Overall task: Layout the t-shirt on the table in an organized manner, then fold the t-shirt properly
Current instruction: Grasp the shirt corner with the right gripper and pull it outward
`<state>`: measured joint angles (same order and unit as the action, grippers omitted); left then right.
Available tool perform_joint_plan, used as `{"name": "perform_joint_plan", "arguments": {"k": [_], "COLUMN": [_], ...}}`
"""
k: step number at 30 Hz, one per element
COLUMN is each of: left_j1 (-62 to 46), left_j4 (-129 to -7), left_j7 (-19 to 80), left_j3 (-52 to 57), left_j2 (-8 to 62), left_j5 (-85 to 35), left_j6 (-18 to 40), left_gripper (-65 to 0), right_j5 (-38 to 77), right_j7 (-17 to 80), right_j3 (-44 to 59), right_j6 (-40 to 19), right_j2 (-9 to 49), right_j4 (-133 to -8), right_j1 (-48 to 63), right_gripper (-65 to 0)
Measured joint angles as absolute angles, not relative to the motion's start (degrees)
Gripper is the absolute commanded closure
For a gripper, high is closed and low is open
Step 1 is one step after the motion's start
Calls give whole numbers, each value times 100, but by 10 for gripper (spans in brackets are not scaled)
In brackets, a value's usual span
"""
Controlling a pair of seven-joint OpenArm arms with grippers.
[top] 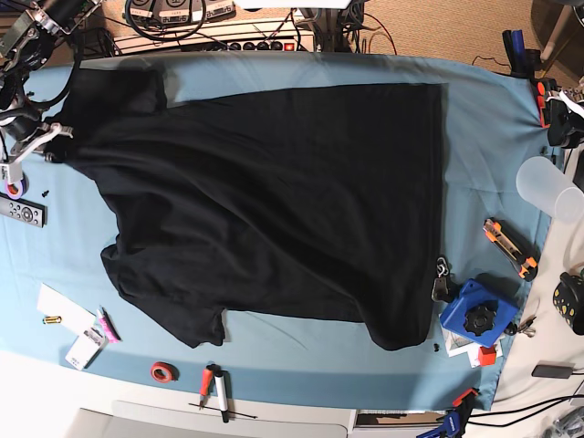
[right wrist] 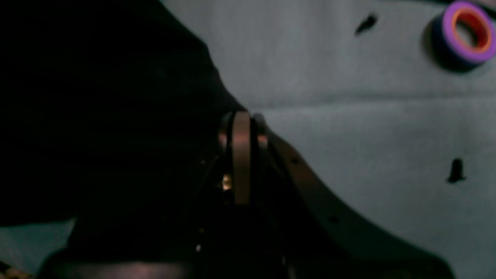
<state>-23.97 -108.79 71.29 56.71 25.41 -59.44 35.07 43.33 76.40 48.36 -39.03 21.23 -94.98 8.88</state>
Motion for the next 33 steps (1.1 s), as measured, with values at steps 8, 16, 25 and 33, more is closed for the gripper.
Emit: {"name": "perform_joint_plan", "arguments": {"k": [8, 16, 25, 33], "left_j1": [-2397, -2410, -2405, -2397], "left_j4": [-10879, -10879, -10879, -10879], "left_j7": [7249, 7367, 7205, 7170], "left_j3": [5625, 4995, 4982, 4982], "left_j2": [2462, 2445, 2445, 2447], "left_j5": [-6630, -6626, -6320, -6259], "left_j6": [3592, 3675, 3677, 3675], "left_gripper": [-219, -219, -219, -219], "right_j5": [4386, 5645, 5850, 5857], "right_j7": [7793, 7649, 8082, 8101], "right_j3": [4836, 5972, 7065, 7048], "right_j6": [-3859, -3841, -3837, -3994], "right_j2": [2130, 2300, 2502, 1957], "right_j4": [-9498, -9507, -9515, -9513], "right_j1": [893, 515, 1229, 2018], "right_gripper": [-190, -190, -190, -190]}}
